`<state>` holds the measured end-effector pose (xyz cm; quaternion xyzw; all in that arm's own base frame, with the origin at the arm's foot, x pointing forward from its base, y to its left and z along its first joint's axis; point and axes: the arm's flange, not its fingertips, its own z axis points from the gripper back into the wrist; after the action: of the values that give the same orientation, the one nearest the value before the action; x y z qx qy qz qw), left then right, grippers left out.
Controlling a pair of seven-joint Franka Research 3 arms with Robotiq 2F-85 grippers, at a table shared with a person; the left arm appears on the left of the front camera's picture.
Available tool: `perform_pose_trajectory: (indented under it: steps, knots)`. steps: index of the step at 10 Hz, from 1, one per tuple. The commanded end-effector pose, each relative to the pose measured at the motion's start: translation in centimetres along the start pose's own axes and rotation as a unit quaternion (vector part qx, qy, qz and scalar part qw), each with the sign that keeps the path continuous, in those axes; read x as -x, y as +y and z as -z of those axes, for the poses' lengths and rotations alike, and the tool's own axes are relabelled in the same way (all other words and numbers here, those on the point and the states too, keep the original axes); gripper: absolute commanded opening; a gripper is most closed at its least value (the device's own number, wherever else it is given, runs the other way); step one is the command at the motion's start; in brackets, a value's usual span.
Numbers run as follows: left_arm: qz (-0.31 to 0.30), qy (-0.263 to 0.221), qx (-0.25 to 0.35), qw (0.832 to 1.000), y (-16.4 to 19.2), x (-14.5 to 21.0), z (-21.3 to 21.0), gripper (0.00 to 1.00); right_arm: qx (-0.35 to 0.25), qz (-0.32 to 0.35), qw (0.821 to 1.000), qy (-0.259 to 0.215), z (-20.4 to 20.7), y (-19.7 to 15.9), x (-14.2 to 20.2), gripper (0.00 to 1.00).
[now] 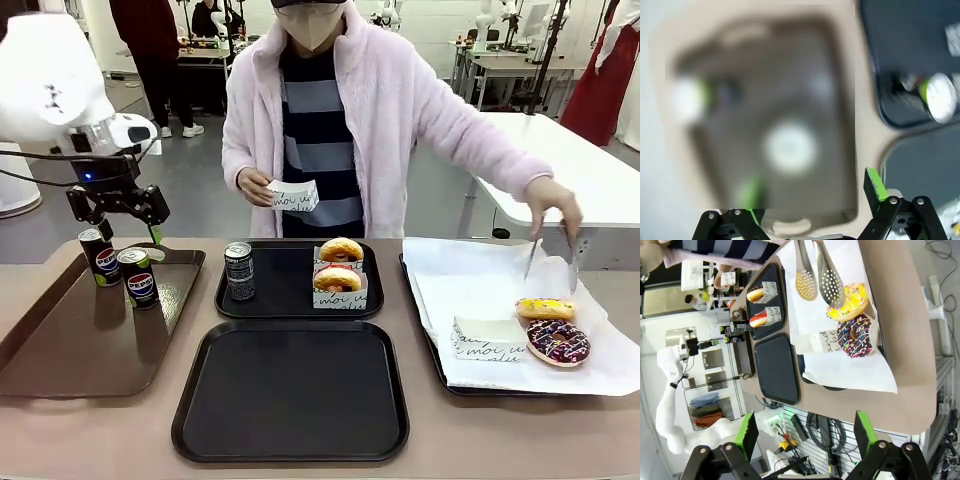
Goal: Set up donuts and drinks on trays.
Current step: Pick up one Pepsi coke from the Handle tray and place it on the Flat Tray without a Pepsi coke.
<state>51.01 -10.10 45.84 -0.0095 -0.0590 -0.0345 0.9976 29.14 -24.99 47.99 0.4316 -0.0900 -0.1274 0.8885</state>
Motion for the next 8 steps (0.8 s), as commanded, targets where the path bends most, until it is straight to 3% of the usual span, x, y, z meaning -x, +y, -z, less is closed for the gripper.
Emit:
perform_pose_trajectory:
  steps: [1, 3, 8]
  knots:
    - [-0.035, -0.007, -0.051, 0.998, -1.1, -2.6, 0.8, 1.0, -0.001, 0.0, 1.0, 0.002, 0.0, 0.1, 0.1, 1.0]
    - [-0.056, 0.002, -0.03, 0.998, -0.7, -2.4, 1.6, 1.0, -0.001, 0.0, 1.0, 0.002, 0.0, 0.1, 0.1, 1.0]
    - [-0.043, -0.002, -0.03, 0.999, -0.2, -2.5, 2.2, 1.0, -0.001, 0.0, 1.0, 0.002, 0.0, 0.1, 0.1, 1.0]
